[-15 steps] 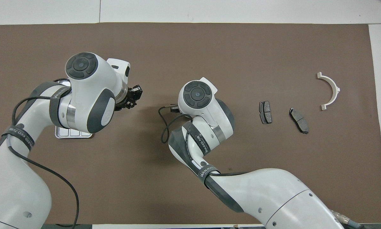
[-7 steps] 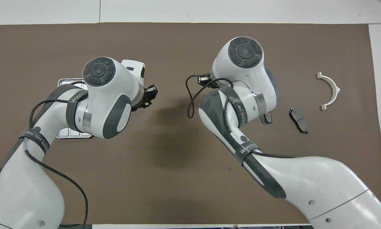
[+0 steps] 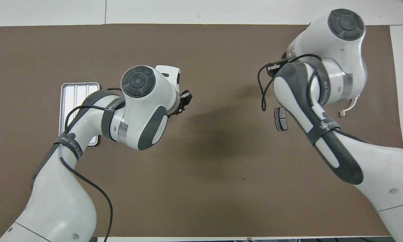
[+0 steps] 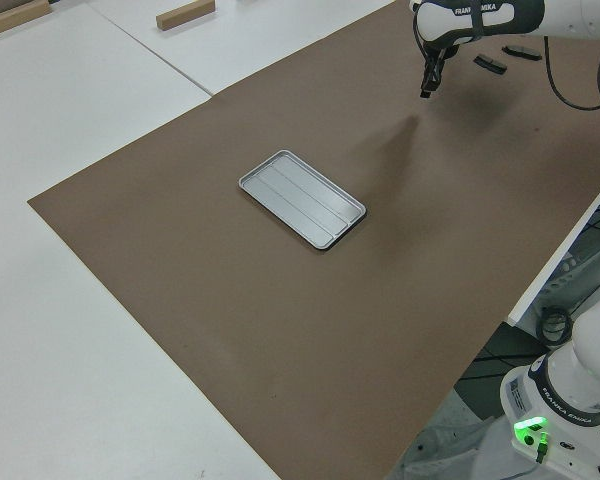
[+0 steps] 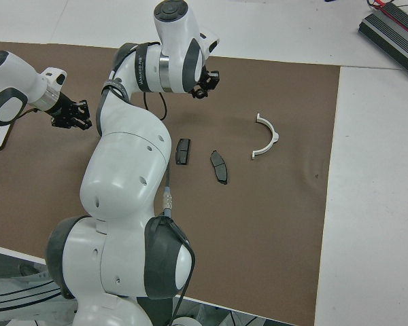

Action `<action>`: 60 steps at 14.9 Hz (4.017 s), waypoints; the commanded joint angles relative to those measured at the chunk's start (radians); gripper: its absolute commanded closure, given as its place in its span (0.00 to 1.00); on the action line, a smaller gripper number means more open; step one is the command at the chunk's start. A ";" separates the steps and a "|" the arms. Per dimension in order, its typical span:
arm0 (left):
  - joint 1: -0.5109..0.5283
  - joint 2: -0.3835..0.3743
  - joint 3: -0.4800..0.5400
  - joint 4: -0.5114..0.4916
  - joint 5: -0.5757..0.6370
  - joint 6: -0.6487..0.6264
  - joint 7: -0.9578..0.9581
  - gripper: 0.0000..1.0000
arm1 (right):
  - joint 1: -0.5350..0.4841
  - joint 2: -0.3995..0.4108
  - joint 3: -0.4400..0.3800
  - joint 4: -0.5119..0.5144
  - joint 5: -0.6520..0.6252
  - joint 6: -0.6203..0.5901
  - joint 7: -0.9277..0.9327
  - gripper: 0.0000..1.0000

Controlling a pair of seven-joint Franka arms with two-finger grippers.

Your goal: Place bearing gear from tray to pile

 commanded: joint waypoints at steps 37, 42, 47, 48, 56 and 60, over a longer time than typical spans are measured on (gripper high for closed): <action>0.061 -0.086 0.075 0.079 0.044 -0.251 -0.001 0.00 | 0.049 -0.133 0.030 -0.277 -0.027 0.140 0.236 0.10; 0.161 -0.217 0.075 0.068 0.044 -0.448 0.173 0.00 | 0.288 -0.133 0.027 -0.169 -0.049 -0.001 0.628 0.12; 0.297 -0.338 0.075 0.059 0.044 -0.629 0.415 0.00 | 0.467 -0.113 0.030 -0.164 -0.084 0.014 0.905 0.14; 0.321 -0.367 0.075 0.047 0.044 -0.646 0.443 0.00 | 0.487 -0.102 0.030 -0.164 -0.084 0.018 0.929 0.14; 0.457 -0.502 0.073 -0.022 0.046 -0.684 0.633 0.00 | 0.531 0.011 0.032 -0.063 -0.070 0.067 0.980 0.15; 0.571 -0.496 0.007 -0.006 0.044 -0.752 0.708 0.00 | 0.532 0.045 0.035 -0.065 -0.066 0.152 0.975 0.15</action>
